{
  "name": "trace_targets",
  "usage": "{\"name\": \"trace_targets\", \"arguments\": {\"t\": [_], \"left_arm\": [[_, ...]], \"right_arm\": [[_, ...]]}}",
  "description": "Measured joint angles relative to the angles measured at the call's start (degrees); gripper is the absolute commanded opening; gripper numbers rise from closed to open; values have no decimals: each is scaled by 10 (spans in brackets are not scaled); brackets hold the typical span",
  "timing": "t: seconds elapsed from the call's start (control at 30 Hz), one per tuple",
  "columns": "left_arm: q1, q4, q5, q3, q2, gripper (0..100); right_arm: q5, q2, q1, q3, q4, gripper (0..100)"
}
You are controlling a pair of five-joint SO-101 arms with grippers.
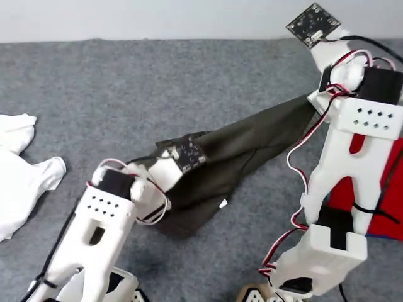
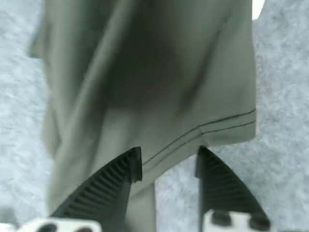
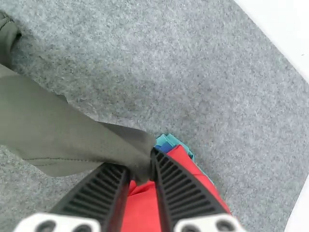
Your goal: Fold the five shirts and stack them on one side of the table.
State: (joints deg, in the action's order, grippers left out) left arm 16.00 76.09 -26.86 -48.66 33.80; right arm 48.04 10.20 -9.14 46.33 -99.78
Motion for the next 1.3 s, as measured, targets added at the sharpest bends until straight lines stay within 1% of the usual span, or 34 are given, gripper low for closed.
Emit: {"name": "trace_targets", "arguments": {"t": [0.13,0.27,0.43,0.5,0.57,0.67,0.83,1.0,1.13,1.2,1.3], "left_arm": [[0,-58,-1,-65,0,133],[-2,-109,-1,-104,0,133],[-64,-169,-1,-116,-13,133],[-96,-177,1,-108,-52,126],[-116,-178,-3,-84,-103,97],[-140,-178,-18,-30,-195,70],[-181,-150,-24,91,-315,70],[-223,-123,-25,221,-358,72],[-233,-100,-27,295,-385,72],[-230,-73,-29,326,-389,70],[-222,-8,-27,378,-389,70]], "right_arm": [[0,0,0,0,0,10],[0,0,0,0,0,10],[0,0,0,0,0,10],[0,0,0,0,0,10],[0,0,0,0,0,10],[0,0,4,0,0,10],[0,0,18,0,-3,10],[0,0,18,0,-3,10],[0,0,18,0,-3,10],[0,0,18,0,-3,10],[0,0,18,0,-3,10]]}}
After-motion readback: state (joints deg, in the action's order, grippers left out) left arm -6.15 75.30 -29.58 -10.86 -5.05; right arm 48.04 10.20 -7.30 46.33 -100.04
